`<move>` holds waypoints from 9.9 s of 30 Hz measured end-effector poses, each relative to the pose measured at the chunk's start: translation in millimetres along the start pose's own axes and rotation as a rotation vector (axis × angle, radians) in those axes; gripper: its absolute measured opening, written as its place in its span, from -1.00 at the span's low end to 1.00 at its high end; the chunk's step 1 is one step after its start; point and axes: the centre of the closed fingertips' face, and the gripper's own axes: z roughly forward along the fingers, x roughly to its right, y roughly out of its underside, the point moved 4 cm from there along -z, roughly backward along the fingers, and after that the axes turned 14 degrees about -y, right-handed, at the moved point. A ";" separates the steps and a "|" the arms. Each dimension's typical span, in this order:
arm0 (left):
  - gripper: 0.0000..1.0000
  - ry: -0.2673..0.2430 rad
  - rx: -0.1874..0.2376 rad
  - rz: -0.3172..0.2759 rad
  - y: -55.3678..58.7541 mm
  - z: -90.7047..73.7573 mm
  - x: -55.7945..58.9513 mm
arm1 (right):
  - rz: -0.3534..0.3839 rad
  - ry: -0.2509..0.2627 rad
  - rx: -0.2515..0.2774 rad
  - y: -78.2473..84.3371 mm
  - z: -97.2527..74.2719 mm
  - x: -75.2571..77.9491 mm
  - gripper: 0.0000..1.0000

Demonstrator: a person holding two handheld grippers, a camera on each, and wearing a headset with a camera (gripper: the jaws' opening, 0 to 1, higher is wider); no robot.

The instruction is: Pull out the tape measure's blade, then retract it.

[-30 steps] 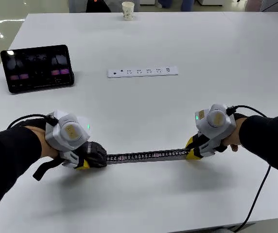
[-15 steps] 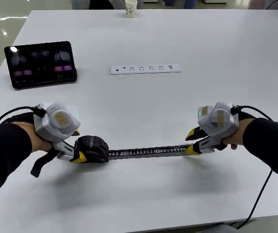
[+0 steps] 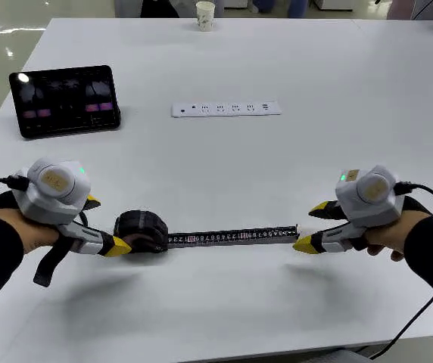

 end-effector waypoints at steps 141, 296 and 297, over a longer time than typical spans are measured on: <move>0.74 -0.433 0.185 -0.572 -19.4 45.6 47.9 | -0.415 -0.305 -0.440 1.0 48.6 22.6 -0.74; 0.23 -0.494 0.079 -0.519 -14.0 49.2 42.6 | -0.412 -0.294 -0.496 -51.4 105.3 -13.2 -0.76; 0.23 -0.494 0.078 -0.519 -14.0 49.3 42.6 | -0.411 -0.295 -0.493 -51.6 105.5 -13.4 -0.76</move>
